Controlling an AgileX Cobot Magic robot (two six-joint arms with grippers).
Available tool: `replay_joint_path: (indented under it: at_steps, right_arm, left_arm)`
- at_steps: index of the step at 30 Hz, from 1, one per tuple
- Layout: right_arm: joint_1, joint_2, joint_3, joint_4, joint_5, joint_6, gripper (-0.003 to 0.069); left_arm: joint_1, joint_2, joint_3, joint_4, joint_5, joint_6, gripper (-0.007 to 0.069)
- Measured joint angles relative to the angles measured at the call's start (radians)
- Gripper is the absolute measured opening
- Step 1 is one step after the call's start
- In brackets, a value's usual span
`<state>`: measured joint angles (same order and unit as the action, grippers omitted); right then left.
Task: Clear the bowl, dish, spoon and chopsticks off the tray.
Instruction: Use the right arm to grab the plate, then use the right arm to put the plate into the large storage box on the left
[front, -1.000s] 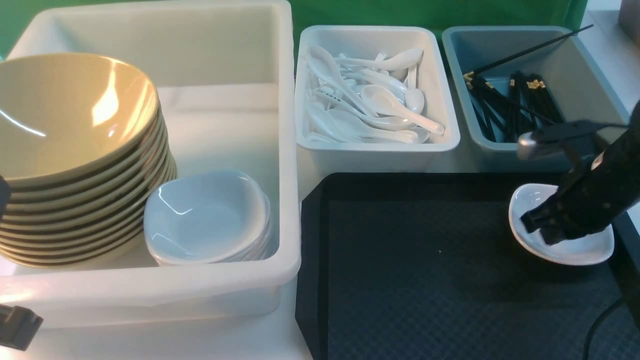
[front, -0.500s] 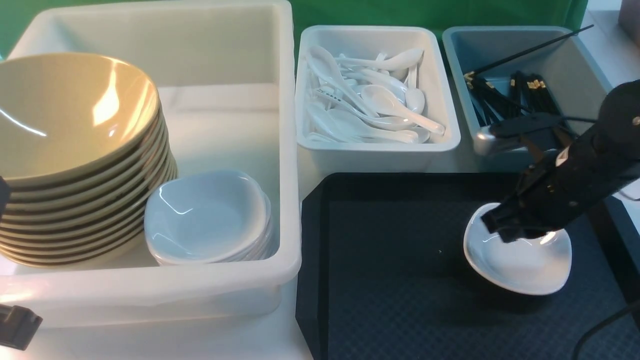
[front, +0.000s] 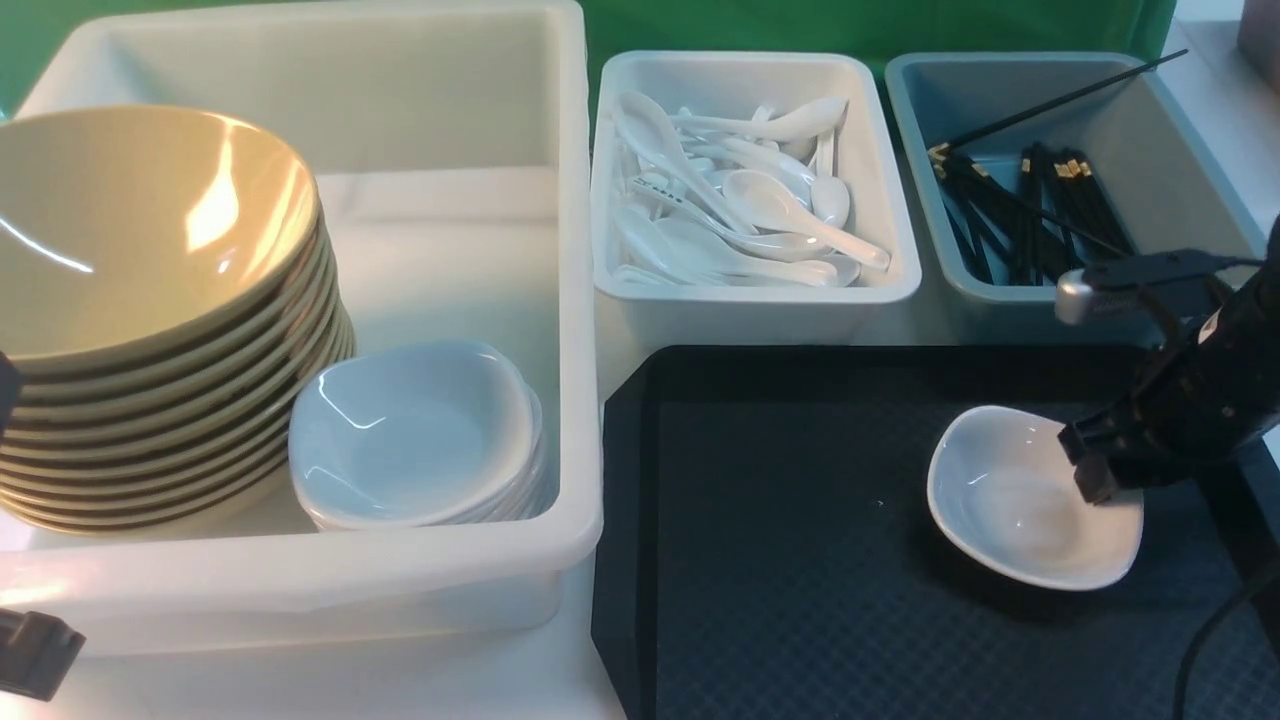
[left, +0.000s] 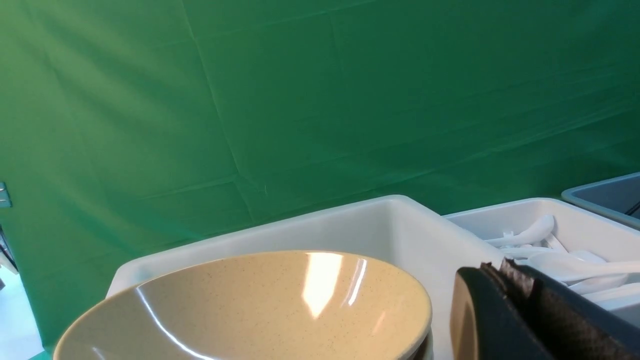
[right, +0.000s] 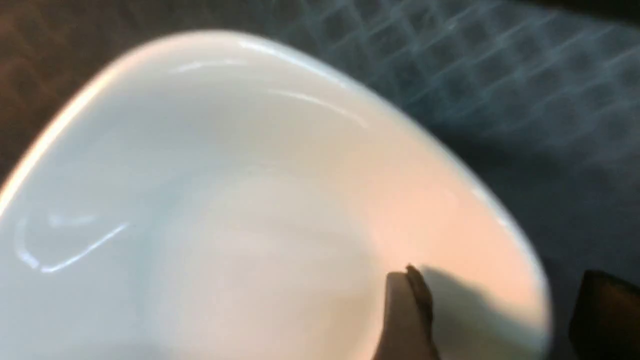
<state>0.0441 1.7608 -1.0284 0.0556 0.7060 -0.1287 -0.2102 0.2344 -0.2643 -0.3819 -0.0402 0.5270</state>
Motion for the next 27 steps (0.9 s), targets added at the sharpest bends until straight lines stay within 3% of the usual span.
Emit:
replay_joint_path:
  at_steps: [2,5,10,13,17,22,25,27]
  right_arm:
    - [0.005,0.018,0.0,0.007,0.003,0.0,0.0432]
    - [0.008,0.016,-0.003,0.023,0.01,-0.016,0.0288]
    - [0.008,-0.044,-0.001,0.059,0.036,-0.044,0.0204]
    - [0.015,-0.167,-0.001,0.084,0.068,-0.078,0.0099]
    - [0.016,-0.308,0.002,0.117,0.085,-0.124,0.0074]
    - [0.016,-0.422,-0.033,0.262,0.139,-0.211,0.0074]
    - [0.02,-0.432,-0.08,0.394,0.157,-0.283,0.0074]
    - [0.055,-0.432,-0.127,0.559,0.15,-0.377,0.0074]
  left_arm:
    - [0.0,0.0,0.0,0.0,0.0,0.0,-0.0008]
    - [0.0,0.0,0.0,0.0,0.0,0.0,-0.0008]
    - [0.0,0.0,0.0,0.0,0.0,0.0,-0.0008]
    - [0.0,0.0,0.0,0.0,0.0,0.0,-0.0008]
    - [0.0,0.0,0.0,0.0,0.0,0.0,-0.0008]
    - [0.0,0.0,0.0,0.0,0.0,0.0,-0.0008]
    - [0.0,0.0,0.0,0.0,0.0,0.0,-0.0008]
    - [0.0,0.0,0.0,0.0,0.0,0.0,-0.0008]
